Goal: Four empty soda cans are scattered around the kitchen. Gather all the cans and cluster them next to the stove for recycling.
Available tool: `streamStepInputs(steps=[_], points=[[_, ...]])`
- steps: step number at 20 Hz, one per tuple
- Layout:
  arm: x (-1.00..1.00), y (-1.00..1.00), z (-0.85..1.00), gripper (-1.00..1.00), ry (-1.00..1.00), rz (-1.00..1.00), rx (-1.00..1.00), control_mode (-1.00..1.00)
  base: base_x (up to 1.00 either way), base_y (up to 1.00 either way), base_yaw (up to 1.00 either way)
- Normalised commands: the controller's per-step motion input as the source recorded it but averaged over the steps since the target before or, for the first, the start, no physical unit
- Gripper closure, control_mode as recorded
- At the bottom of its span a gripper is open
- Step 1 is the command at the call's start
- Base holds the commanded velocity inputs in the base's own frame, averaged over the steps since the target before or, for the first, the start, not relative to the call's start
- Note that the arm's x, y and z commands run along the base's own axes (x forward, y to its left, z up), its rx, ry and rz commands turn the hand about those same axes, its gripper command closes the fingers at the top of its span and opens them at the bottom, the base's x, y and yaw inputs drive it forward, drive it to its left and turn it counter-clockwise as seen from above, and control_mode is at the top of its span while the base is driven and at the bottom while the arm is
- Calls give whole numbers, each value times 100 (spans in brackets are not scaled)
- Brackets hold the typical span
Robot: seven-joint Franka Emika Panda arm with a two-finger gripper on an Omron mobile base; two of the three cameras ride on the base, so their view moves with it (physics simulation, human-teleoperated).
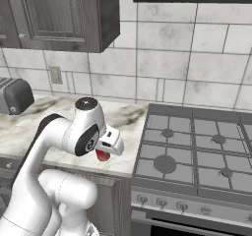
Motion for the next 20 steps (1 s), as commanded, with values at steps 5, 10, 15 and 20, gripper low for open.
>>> streamStepInputs(steps=[5, 10, 15, 20], points=[[54, -8, -15, 100, 2, 0, 0, -100, 0, 0, 0], [45, -28, -16, 100, 0, 2, 0, -100, 0, 0, 0], [43, -12, -1, 100, 0, 0, 0, -100, 0, 0, 0], [47, -1, -24, 100, 2, 0, 0, -100, 0, 0, 0]])
